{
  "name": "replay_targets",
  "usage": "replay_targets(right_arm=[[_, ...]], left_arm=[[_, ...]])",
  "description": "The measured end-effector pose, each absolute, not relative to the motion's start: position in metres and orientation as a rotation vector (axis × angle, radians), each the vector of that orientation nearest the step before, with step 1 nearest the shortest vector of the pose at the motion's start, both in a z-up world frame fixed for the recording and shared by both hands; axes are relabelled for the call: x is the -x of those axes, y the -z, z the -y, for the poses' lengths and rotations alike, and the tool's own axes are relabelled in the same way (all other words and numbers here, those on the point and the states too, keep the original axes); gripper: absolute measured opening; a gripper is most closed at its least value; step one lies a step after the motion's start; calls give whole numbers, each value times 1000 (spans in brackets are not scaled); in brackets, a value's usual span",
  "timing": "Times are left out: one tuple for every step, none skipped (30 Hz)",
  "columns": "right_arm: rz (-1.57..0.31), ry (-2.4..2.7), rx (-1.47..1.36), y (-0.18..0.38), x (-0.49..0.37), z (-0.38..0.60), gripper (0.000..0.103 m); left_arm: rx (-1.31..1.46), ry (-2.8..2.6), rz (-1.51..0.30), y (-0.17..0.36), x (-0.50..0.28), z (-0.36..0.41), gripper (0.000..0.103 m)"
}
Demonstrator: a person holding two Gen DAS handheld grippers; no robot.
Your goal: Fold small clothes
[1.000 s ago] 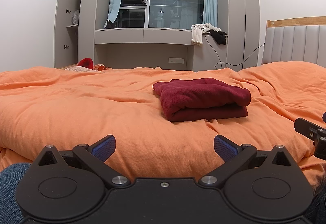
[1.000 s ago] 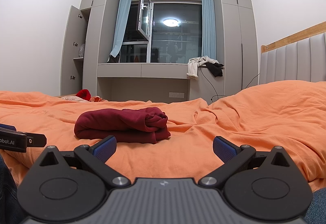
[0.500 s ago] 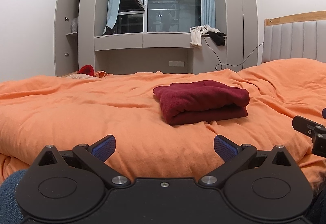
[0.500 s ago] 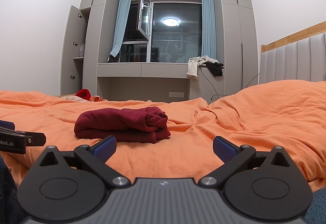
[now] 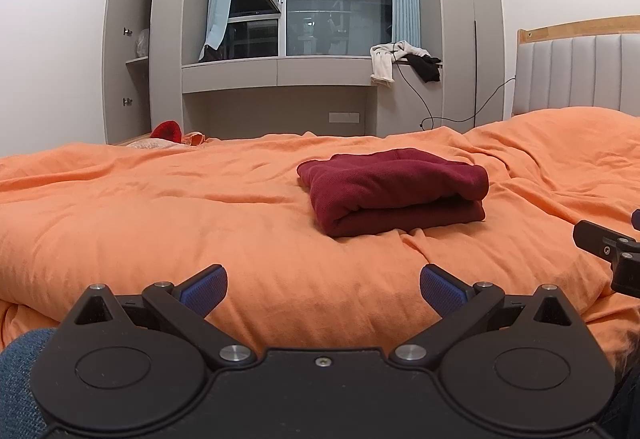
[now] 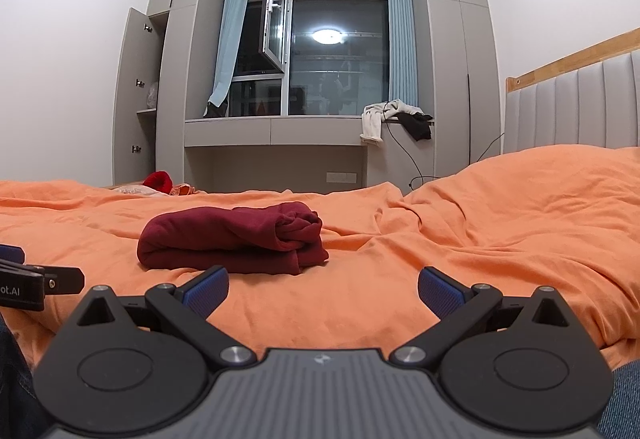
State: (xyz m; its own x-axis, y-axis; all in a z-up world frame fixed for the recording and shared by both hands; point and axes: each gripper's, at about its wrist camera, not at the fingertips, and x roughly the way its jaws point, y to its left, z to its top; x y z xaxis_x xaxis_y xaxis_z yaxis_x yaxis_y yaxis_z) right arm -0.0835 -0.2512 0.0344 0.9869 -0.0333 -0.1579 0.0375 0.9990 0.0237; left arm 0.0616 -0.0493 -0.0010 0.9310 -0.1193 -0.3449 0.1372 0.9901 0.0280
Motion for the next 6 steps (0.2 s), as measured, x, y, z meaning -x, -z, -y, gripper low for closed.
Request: replay_targets(right_arm=[[-159, 36, -27, -34, 83, 251, 103], [-158, 36, -27, -35, 84, 252, 103], [-156, 36, -28, -35, 84, 251, 103], [-155, 37, -28, -35, 84, 250, 103], [-154, 37, -28, -35, 84, 251, 103], [-154, 36, -27, -35, 85, 250, 103]], left_arm=[[-54, 131, -350, 1, -62, 50, 102], [-56, 132, -351, 1, -62, 50, 102], [-56, 132, -350, 1, -62, 50, 102], [-56, 131, -349, 1, -61, 50, 102], [-55, 130, -349, 1, -62, 50, 102], [-54, 130, -349, 1, -61, 50, 102]])
